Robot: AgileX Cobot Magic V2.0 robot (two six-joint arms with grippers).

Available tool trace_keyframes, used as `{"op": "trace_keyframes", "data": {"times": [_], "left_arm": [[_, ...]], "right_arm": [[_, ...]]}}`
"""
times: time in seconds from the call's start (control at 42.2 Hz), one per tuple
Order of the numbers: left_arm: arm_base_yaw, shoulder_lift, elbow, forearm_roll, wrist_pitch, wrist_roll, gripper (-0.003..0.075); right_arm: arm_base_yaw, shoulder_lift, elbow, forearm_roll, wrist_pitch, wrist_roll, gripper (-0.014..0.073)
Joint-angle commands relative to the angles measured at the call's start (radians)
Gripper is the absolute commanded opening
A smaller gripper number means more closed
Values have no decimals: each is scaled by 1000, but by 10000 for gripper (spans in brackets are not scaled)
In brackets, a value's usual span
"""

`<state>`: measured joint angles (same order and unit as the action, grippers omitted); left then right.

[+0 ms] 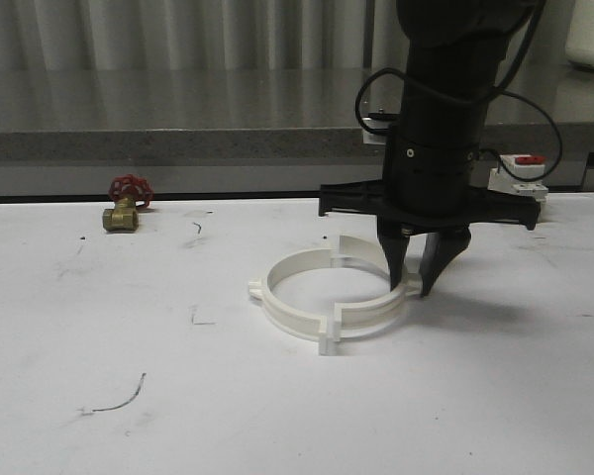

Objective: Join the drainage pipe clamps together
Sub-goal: 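Carry the clamp half to the placed half, aligning their ends, then lower and press the held half against the other to close the ring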

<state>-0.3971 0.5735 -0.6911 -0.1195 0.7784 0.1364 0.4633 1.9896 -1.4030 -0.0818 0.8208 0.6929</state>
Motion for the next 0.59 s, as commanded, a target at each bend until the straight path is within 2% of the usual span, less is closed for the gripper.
{"op": "trace_keyframes", "data": {"times": [0.0,0.569], "left_arm": [[0,4,-26,-14,-71,0,314],[0,4,-26,-14,-71,0,314]], "right_arm": [[1,-52,-29,-3,-28,0,94],[17,-5,-29,36,-57,0,94]]}}
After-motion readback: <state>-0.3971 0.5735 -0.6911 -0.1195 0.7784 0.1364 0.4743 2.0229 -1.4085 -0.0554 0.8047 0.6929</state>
